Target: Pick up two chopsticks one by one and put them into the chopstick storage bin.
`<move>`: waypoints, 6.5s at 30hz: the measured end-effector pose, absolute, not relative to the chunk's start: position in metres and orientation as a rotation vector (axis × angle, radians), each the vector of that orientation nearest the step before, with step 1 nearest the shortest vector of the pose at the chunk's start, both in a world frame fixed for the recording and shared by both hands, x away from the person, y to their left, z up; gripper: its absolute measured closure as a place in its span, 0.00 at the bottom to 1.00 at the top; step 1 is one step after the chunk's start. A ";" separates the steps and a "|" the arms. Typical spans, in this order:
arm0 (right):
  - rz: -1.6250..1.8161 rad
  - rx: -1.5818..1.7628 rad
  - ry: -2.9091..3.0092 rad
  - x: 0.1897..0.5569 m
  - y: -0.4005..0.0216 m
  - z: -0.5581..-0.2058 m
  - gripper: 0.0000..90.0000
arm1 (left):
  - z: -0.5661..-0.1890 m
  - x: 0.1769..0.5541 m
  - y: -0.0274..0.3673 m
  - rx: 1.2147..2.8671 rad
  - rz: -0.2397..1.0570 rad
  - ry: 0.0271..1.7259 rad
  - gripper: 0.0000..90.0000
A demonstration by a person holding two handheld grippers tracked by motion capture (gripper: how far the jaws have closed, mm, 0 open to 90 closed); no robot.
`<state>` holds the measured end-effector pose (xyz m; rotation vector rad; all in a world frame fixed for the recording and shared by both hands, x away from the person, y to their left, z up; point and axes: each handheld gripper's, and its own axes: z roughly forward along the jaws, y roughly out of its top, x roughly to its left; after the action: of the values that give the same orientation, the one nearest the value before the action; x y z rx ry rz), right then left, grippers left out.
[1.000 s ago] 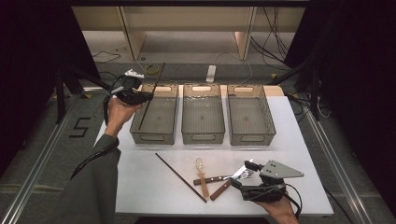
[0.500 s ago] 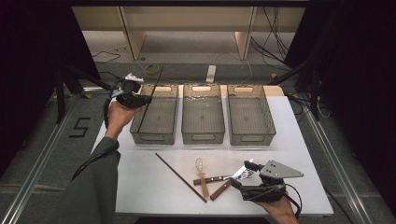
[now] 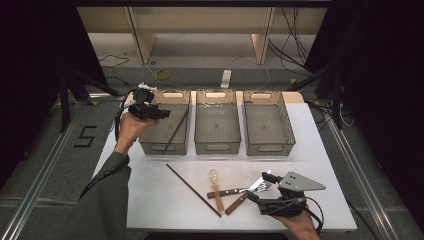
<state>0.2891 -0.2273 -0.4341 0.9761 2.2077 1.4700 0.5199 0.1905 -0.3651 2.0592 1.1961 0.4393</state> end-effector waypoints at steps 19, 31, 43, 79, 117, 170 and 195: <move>1.469 0.959 2.207 0.288 -0.226 -0.433 0.23 | -0.340 0.440 0.173 2.151 0.458 0.934 0.22; 1.471 0.959 2.207 0.287 -0.227 -0.432 0.23 | -0.363 0.412 0.131 2.433 0.417 0.635 0.19; 1.467 0.964 2.205 0.287 -0.228 -0.432 0.23 | -0.390 0.394 0.099 2.626 0.296 0.430 0.18; 1.464 0.944 2.213 0.286 -0.226 -0.432 0.24 | -0.445 0.386 0.069 2.934 0.197 0.216 0.37; 1.462 0.949 2.214 0.287 -0.226 -0.432 0.24 | -0.458 0.374 0.065 3.051 0.022 0.066 0.80; 1.460 0.946 2.216 0.286 -0.226 -0.431 0.24 | -0.412 0.356 0.088 2.881 -0.025 0.027 0.94; 1.454 0.950 2.225 0.287 -0.226 -0.433 0.24 | -0.378 0.398 0.129 2.458 0.236 0.764 0.94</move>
<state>0.2871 -0.2257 -0.4326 0.9502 2.2252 1.4542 0.3976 0.1286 -0.3777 2.4582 0.7643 0.2361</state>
